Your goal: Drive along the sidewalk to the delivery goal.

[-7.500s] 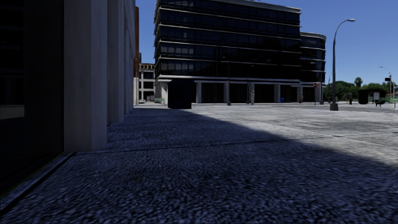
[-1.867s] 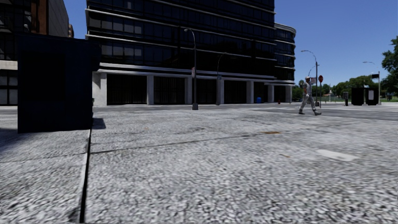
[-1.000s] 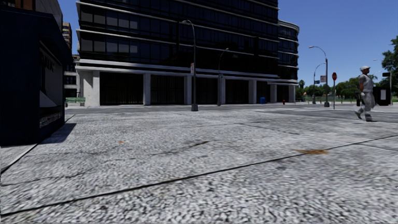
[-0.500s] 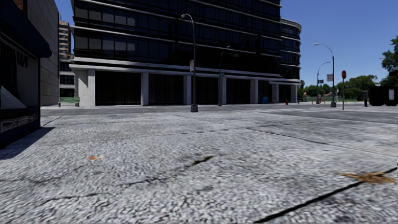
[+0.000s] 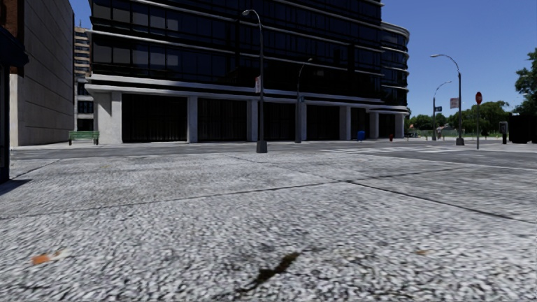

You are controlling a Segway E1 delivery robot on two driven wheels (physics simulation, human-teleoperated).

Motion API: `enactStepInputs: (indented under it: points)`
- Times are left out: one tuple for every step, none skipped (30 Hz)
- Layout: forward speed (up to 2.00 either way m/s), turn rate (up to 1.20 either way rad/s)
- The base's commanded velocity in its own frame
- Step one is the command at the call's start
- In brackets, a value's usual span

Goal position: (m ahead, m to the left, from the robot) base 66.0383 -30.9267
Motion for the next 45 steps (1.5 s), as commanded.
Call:
enactStepInputs:
  points:
    - [2.00,0.00]
    - [2.00,0.00]
    - [2.00,0.00]
    - [2.00,0.00]
    - [2.00,0.00]
    - [2.00,0.00]
    - [2.00,0.00]
    - [2.00,0.00]
    - [2.00,0.00]
    - [2.00,0.00]
    - [2.00,0.00]
    - [2.00,0.00]
    - [2.00,0.00]
    - [2.00,0.00]
    - [2.00,0.00]
    - [2.00,0.00]
    - [2.00,0.00]
    - [2.00,0.00]
    - [2.00,0.00]
    - [2.00,0.00]
    - [2.00,0.00]
    - [2.00,0.00]
    - [2.00,0.00]
    - [2.00,0.00]
    - [2.00,0.00]
    - [2.00,0.00]
    - [2.00,0.00]
    - [2.00,0.00]
    - [2.00,0.00]
    - [2.00,0.00]
    - [2.00,0.00]
    - [2.00,0.00]
    - [2.00,0.00]
    - [2.00,0.00]
    - [2.00,0.00]
    - [2.00,0.00]
    - [2.00,0.00]
    - [2.00,0.00]
    - [2.00,0.00]
    - [2.00,0.00]
    - [2.00,0.00]
    - [2.00,0.00]
    - [2.00,0.00]
    - [2.00,0.00]
    - [2.00,0.00]
